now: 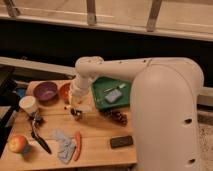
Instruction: Place banana in metal cup
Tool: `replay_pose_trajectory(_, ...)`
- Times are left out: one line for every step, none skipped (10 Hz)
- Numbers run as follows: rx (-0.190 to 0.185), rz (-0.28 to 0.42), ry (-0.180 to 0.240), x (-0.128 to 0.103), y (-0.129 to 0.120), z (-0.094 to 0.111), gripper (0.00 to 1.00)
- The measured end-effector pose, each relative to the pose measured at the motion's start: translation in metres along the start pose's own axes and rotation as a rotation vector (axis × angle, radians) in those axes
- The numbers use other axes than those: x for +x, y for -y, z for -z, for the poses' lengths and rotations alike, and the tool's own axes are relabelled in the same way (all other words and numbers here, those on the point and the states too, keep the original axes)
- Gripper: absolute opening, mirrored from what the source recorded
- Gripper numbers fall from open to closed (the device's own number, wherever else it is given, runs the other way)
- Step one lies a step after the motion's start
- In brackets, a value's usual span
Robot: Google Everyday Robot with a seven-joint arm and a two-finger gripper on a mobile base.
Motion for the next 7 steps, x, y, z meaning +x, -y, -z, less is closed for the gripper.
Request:
replay_pose_trajectory(-0.001, 0.010, -0.016, 0.001, -0.006, -0.008, 0.00)
replay_pose_trajectory(0.000, 0.014, -0.030, 0.002, -0.008, -0.015, 0.00)
replay_pose_trajectory(0.004, 0.011, -0.044, 0.004, -0.006, -0.020, 0.04)
replay_pose_trajectory(0.006, 0.003, -0.053, 0.005, -0.003, -0.025, 0.12)
replay_pose_trajectory(0.007, -0.006, -0.065, 0.006, -0.001, -0.032, 0.23)
replay_pose_trajectory(0.006, -0.017, -0.072, 0.006, 0.002, -0.036, 0.33)
replay_pose_trajectory(0.006, -0.030, -0.076, 0.005, 0.005, -0.038, 0.43)
